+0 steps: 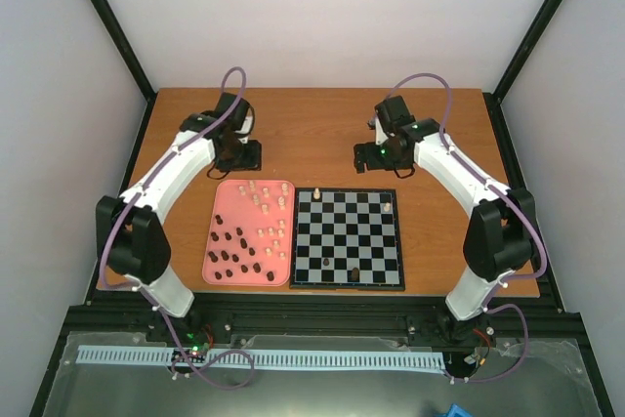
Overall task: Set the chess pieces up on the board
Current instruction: Pick up the chess piece from the storage box.
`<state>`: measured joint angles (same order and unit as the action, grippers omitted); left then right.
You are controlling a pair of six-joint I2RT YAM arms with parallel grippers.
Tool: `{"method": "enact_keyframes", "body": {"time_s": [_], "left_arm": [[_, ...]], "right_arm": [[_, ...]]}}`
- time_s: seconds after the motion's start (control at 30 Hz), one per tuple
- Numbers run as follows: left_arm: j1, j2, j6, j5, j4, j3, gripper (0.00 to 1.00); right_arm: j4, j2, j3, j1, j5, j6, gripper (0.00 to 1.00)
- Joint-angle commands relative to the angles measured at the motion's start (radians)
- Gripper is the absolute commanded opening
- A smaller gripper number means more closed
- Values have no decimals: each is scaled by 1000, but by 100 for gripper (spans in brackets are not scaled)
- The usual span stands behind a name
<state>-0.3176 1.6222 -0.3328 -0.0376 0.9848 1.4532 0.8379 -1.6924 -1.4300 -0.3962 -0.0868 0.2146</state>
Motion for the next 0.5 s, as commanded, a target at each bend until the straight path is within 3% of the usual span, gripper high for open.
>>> {"method": "enact_keyframes", "body": {"time_s": [0.0,0.3,0.47], "left_arm": [[-47,73,28,15,13,53,57],[-117,257,30,-8,30,193,60],[-121,295,29,-30,28,214,52]], "right_arm": [[9,-39,-37,10,-16,14,96],[16,-89,-64,34,2,-2,92],[23,-108,-68,60,-13,-5,90]]}}
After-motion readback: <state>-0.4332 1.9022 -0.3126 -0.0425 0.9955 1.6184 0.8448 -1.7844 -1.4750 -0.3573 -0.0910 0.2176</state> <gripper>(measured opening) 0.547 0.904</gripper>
